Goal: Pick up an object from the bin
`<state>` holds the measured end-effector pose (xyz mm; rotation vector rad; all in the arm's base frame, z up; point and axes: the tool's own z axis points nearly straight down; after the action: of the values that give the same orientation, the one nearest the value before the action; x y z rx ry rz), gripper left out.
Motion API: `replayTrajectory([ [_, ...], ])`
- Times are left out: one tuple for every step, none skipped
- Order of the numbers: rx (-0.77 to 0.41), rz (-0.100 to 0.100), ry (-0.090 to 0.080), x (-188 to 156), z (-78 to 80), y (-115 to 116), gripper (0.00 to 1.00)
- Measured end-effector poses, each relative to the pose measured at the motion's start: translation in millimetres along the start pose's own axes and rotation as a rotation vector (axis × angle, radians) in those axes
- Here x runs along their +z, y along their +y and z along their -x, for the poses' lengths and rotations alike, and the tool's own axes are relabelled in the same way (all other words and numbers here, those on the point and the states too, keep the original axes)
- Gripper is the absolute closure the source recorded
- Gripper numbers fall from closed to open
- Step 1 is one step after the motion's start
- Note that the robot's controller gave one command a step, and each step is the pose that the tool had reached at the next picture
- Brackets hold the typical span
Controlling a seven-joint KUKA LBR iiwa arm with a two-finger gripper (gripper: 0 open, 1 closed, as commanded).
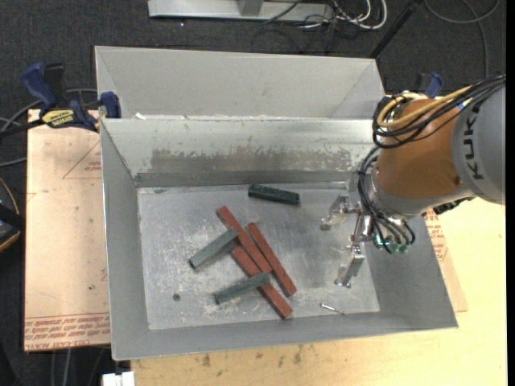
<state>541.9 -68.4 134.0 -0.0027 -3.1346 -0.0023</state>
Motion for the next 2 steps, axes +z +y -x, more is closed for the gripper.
replayTrajectory([
  [-0.002,-0.001,-0.007,-4.1,1.9,0.1,0.00],
  [-0.026,-0.002,-0.010,10.7,-32.0,33.9,0.00],
])
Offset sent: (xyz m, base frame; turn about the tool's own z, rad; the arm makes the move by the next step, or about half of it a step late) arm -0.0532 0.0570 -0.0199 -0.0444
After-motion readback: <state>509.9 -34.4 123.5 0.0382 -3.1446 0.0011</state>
